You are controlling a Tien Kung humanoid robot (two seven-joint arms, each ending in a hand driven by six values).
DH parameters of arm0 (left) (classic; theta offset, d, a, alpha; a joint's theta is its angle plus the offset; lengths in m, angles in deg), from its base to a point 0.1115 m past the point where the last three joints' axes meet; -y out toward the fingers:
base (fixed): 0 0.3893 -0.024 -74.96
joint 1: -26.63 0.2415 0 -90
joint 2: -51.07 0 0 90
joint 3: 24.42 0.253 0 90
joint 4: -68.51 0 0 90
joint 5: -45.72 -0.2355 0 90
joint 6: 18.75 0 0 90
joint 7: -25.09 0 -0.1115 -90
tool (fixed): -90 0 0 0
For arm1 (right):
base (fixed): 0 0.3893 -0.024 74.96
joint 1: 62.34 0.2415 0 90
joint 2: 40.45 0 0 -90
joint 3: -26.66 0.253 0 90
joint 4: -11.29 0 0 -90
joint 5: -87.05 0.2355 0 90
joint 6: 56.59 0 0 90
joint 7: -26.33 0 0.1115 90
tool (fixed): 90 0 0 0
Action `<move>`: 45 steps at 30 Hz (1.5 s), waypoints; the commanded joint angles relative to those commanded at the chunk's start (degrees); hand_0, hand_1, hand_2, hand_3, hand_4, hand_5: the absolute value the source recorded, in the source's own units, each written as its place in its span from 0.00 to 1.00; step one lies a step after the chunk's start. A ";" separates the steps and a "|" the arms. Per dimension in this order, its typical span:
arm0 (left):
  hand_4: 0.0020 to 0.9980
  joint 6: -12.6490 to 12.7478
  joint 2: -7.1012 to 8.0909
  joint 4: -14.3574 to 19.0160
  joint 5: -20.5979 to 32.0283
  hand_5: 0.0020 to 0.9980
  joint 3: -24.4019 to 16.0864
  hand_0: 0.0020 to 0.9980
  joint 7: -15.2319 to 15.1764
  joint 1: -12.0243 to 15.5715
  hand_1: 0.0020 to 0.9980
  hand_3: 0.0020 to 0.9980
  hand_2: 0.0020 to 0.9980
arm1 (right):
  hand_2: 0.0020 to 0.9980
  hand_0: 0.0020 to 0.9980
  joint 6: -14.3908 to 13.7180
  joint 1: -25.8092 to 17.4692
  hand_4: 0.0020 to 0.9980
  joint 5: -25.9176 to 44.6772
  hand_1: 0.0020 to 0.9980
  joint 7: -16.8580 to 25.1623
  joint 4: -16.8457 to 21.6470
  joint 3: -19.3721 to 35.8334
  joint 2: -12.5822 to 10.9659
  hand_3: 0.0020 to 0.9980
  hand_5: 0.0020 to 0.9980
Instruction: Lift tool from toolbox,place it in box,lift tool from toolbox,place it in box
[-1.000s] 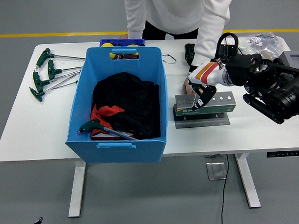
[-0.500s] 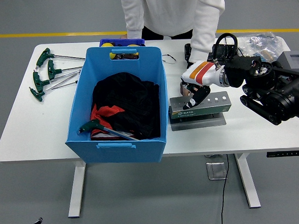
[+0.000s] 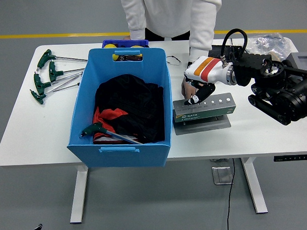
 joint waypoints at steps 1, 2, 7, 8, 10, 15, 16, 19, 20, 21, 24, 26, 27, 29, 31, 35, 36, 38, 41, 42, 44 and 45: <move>0.74 -0.01 0.02 0.00 -0.22 0.67 -0.22 0.81 0.04 0.04 0.84 0.72 0.80 | 0.00 0.00 0.17 0.15 0.85 -0.07 0.00 -0.05 0.31 0.31 -0.23 0.01 0.71; 0.74 -0.03 0.05 0.00 -0.52 0.67 -0.48 0.81 0.09 0.07 0.84 0.72 0.80 | 0.00 0.00 0.47 0.30 0.85 -0.23 0.00 -0.19 0.73 0.82 -0.49 0.01 0.71; 0.74 -0.02 0.18 0.00 -1.88 0.67 -1.73 0.81 0.35 0.19 0.84 0.72 0.80 | 0.00 0.00 3.28 1.16 0.82 -2.54 0.00 -2.29 5.45 5.74 -2.97 0.01 0.71; 0.74 -0.01 0.19 0.00 -1.97 0.67 -1.82 0.81 0.37 0.20 0.84 0.72 0.80 | 0.00 0.00 3.70 1.32 0.82 -2.87 0.00 -2.62 6.34 6.32 -3.32 0.01 0.71; 0.74 0.01 0.23 0.00 -2.14 0.67 -2.04 0.81 0.40 0.23 0.84 0.72 0.80 | 0.00 0.00 5.23 1.83 0.82 -3.95 0.00 -3.73 8.61 7.84 -4.48 0.01 0.71; 0.74 0.01 0.35 0.00 -2.93 0.67 -2.91 0.81 0.57 0.38 0.84 0.72 0.80 | 0.00 0.00 8.98 2.79 0.81 -6.73 0.00 -6.76 15.52 11.88 -7.14 0.01 0.71; 0.74 0.01 0.36 0.00 -3.23 0.67 -3.15 0.81 0.64 0.41 0.84 0.72 0.80 | 0.00 0.00 9.52 2.97 0.81 -7.22 0.00 -7.28 17.01 12.74 -7.45 0.01 0.71; 0.74 -0.14 0.43 0.00 -3.89 0.67 -3.41 0.81 0.84 0.49 0.84 0.72 0.80 | 0.00 0.00 11.08 3.09 0.81 -8.28 0.00 -8.87 20.13 16.19 -7.65 0.01 0.72; 0.74 -0.19 0.42 0.00 -3.92 0.67 -3.37 0.81 0.88 0.52 0.84 0.72 0.80 | 0.00 0.00 11.30 2.97 0.81 -8.44 0.00 -9.36 20.82 17.56 -7.53 0.01 0.72; 0.74 -0.20 0.40 0.00 -4.17 0.67 -3.56 0.81 0.95 0.53 0.84 0.72 0.80 | 0.00 0.00 11.29 2.81 0.81 -8.42 0.00 -9.82 21.39 18.85 -7.24 0.01 0.72; 0.74 -0.23 0.34 0.00 -5.00 0.67 -4.21 0.81 1.12 0.53 0.84 0.72 0.80 | 0.00 0.00 10.20 2.38 0.81 -7.93 0.00 -10.65 22.31 22.76 -6.23 0.01 0.72; 0.74 -0.25 0.32 0.00 -5.40 0.67 -4.46 0.81 1.22 0.50 0.84 0.72 0.80 | 0.00 0.00 8.82 2.11 0.81 -6.88 0.00 -11.06 22.74 24.16 -5.43 0.01 0.71; 0.74 -0.26 0.31 0.00 -5.65 0.67 -4.63 0.81 1.28 0.48 0.84 0.72 0.80 | 0.00 0.00 8.28 2.00 0.81 -6.65 0.00 -11.24 22.87 24.53 -5.12 0.01 0.71; 0.74 -0.30 0.25 0.00 -6.50 0.67 -5.27 0.81 1.49 0.40 0.84 0.72 0.80 | 0.00 0.00 7.11 1.76 0.81 -6.16 0.00 -11.97 22.99 25.18 -4.30 0.01 0.71; 0.74 -0.31 0.20 0.00 -7.40 0.67 -5.95 0.81 1.68 0.33 0.84 0.72 0.80 | 0.00 0.00 5.86 1.65 0.77 -5.73 0.00 -12.79 22.75 25.39 -3.46 0.01 0.69; 0.74 -0.37 0.18 0.00 -8.65 0.67 -6.87 0.81 1.91 0.28 0.84 0.72 0.80 | 0.00 0.00 2.47 1.36 0.77 -3.52 0.00 -14.04 22.80 24.01 -1.97 0.01 0.69; 0.74 -0.39 0.17 0.00 -8.97 0.67 -7.09 0.81 1.98 0.28 0.84 0.72 0.80 | 0.00 0.00 1.73 1.19 0.77 -3.07 0.00 -14.33 22.98 23.31 -1.47 0.02 0.68; 0.74 -0.41 0.16 0.00 -9.29 0.67 -7.30 0.81 2.05 0.24 0.84 0.72 0.80 | 0.00 0.00 1.20 1.04 0.77 -2.92 0.00 -14.66 23.13 22.55 -0.92 0.02 0.68; 0.74 -0.42 0.17 0.00 -9.81 0.67 -7.63 0.81 2.15 0.12 0.84 0.72 0.80 | 0.00 0.00 0.93 1.26 0.77 -3.03 0.00 -15.37 22.69 19.59 0.90 0.02 0.68; 0.74 -0.42 0.16 0.00 -10.14 0.67 -7.89 0.81 2.20 0.09 0.84 0.72 0.80 | 0.03 0.00 0.98 1.47 0.77 -3.18 0.00 -15.43 22.26 18.36 1.61 0.04 0.68; 0.74 -0.35 0.10 0.00 -10.64 0.67 -8.46 0.81 2.27 0.08 0.84 0.72 0.80 | 0.03 0.00 1.10 1.81 0.77 -3.16 0.00 -15.43 21.13 16.52 3.01 0.04 0.68; 0.74 -0.33 0.09 0.00 -10.63 0.67 -8.47 0.81 2.26 0.07 0.84 0.72 0.80 | 0.03 0.00 1.01 1.95 0.77 -3.05 0.00 -15.39 20.65 15.81 3.57 0.04 0.68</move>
